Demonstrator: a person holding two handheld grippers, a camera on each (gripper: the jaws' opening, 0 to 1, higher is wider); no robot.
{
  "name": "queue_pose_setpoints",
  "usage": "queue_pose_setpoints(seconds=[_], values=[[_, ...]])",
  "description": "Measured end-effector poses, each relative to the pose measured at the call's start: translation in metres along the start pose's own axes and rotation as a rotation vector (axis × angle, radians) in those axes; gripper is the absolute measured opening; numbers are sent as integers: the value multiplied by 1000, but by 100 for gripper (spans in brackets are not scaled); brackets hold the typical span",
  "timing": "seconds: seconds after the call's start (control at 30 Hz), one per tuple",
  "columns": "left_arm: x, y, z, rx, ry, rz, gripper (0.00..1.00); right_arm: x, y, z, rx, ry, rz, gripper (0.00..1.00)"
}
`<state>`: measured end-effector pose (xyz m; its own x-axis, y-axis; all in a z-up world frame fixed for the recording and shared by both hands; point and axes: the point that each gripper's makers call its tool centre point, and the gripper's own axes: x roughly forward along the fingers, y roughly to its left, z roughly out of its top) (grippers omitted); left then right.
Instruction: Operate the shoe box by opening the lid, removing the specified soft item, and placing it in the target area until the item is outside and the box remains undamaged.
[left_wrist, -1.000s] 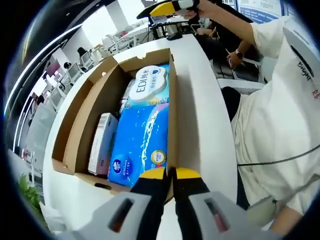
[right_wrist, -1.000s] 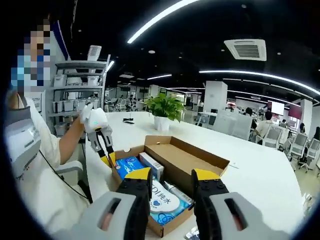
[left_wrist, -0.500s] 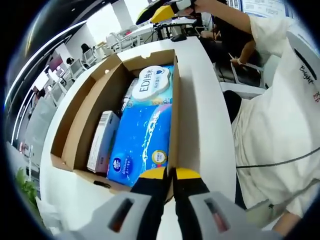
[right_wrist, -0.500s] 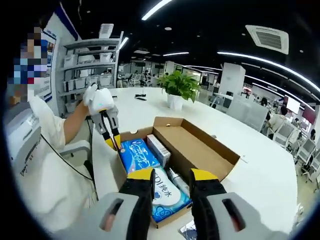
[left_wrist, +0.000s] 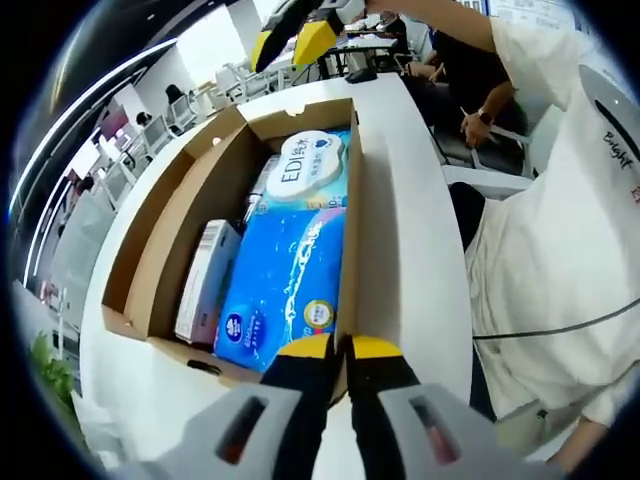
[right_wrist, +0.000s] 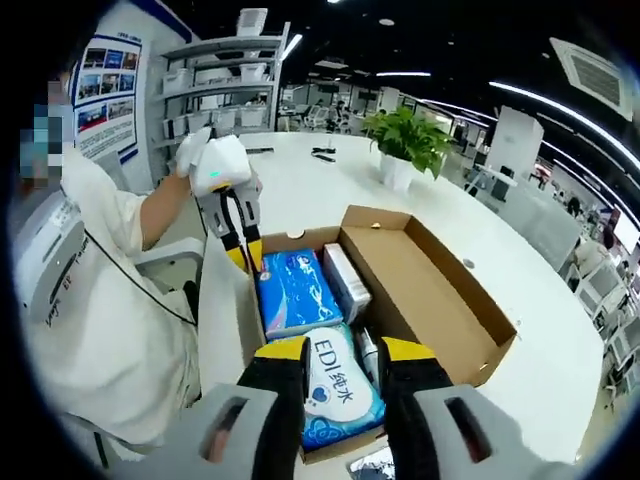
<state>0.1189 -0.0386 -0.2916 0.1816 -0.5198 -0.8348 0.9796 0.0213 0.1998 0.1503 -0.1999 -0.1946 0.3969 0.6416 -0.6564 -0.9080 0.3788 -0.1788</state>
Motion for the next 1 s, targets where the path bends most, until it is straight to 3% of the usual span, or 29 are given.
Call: queue_pose_setpoints(seconds=[0.1,0.23,0.33,0.4,0.43,0.53,0.67,0.73,1.0], values=[[0,0,0,1,0,-2,5,9,0,-11,21,73,53,33],[0,0,0,8,-3,3,5,17,-2,-17,-86,168,97,37],[0,1,0,-8,-7,4,5,23,-1,-17,-105,193,148,48],[0,1,0,-13,-2,1,4,33,-11,-21,-115,221,124,52],[0,1,0,-4,1,-4,4,37,-7,-29,-112,261,170,50],[0,1,0,-2,3,-12,4,46,-10,-48,-167,357,198,51],[0,1,0,-2,3,-7,4,47,-2,-56,-156,406,282,54],[0,0,0,4,4,-3,4,49,-3,-57,-174,414,290,60],[1,-1,-1,3,12,-21,4,55,9,-70,-181,482,352,61]])
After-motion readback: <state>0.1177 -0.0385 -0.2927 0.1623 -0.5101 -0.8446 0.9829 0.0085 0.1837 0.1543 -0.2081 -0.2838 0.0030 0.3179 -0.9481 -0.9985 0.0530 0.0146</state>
